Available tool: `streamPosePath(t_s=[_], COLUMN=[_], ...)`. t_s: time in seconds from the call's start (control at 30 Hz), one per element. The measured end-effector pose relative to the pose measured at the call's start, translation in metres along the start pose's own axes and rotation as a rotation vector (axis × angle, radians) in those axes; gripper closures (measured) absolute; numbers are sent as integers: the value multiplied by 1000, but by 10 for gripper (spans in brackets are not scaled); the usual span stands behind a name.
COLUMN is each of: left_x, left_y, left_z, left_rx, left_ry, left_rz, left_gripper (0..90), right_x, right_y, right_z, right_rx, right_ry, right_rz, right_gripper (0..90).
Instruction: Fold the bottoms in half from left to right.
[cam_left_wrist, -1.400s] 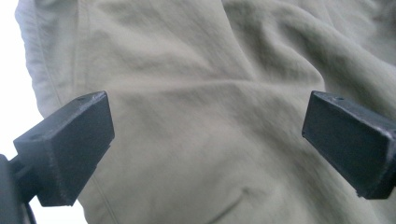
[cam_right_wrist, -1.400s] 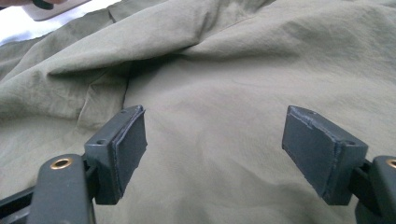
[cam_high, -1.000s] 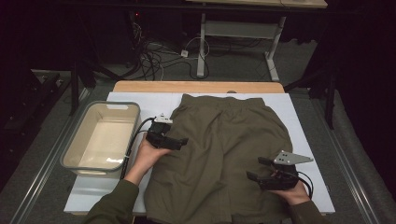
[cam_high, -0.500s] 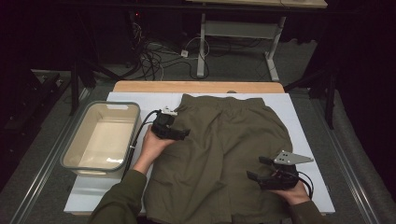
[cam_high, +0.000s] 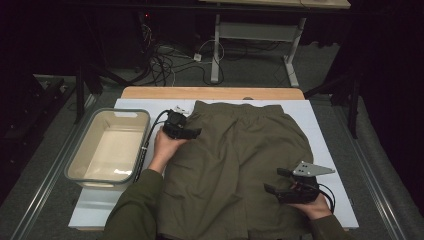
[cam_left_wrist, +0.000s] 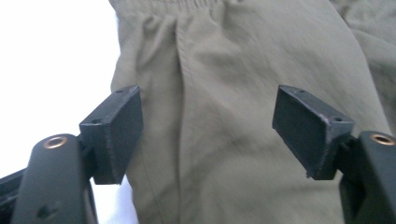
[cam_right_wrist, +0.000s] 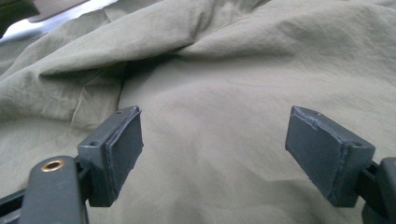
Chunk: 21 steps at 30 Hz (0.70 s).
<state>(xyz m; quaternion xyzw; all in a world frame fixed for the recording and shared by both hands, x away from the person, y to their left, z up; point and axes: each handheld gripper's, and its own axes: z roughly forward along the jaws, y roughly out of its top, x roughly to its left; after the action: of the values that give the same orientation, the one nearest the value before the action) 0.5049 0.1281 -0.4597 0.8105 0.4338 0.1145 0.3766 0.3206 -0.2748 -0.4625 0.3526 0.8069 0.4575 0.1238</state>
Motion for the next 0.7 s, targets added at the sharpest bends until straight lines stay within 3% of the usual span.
streamPosePath(t_s=[0.5, 0.7], left_x=[26, 35], left_y=[26, 31], left_z=[13, 24], left_rx=[-8, 45], left_ry=[51, 47], left_rz=[-50, -54], left_gripper=[400, 463], right_x=[1, 1], right_y=[0, 0], right_z=[1, 1], right_rx=[8, 9], right_ry=[8, 10], right_rz=[-3, -4], right_gripper=[201, 202])
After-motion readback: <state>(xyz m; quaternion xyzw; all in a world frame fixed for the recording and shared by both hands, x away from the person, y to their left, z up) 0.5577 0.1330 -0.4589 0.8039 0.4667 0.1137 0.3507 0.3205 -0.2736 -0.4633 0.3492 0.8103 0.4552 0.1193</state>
